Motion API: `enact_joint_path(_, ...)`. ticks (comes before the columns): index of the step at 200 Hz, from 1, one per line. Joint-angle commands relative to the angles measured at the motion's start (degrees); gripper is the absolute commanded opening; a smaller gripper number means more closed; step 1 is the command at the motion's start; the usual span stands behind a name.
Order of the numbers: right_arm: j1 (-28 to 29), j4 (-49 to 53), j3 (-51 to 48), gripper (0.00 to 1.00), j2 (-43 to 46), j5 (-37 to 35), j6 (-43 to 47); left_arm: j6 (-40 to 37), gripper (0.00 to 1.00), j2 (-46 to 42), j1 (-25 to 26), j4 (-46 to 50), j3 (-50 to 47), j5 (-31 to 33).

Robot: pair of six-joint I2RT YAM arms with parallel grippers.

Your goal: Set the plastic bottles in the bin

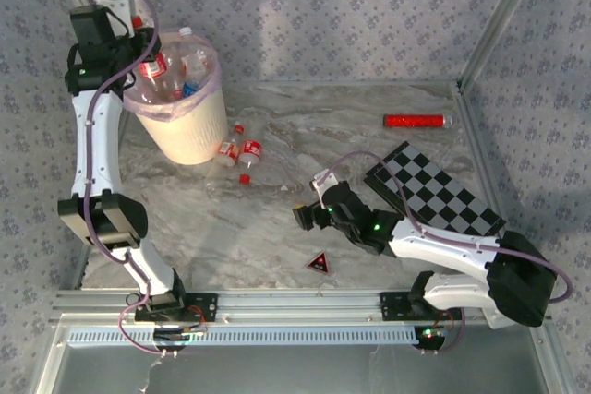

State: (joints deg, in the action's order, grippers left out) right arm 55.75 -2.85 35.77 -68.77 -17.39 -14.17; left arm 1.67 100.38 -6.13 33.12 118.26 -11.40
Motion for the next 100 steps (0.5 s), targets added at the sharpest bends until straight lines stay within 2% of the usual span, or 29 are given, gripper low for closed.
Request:
enact_joint_path(1,-0.4,1.8,1.8,1.00,-1.1,-0.7,-1.2,-4.8,0.00,2.8,1.6,6.3,1.6,-4.5)
enact_joint_path(33,-0.4,2.5,2.3,1.00,-1.4,-0.5,-1.0,-5.7,0.00,5.1,4.1,9.8,-0.2,-5.9)
enact_joint_path(60,-0.5,3.5,2.9,1.00,-1.4,-0.6,-0.6,-0.8,0.00,4.8,4.9,6.2,-5.9,-10.1)
enact_joint_path(87,-0.8,4.9,3.4,1.00,-1.5,-0.7,-0.3,0.6,0.00,6.6,8.4,5.0,-6.2,-9.7)
enact_joint_path(100,-1.1,6.5,3.8,1.00,-1.6,-1.3,-1.0,3.2,0.00,7.5,9.3,3.4,-7.7,-11.6)
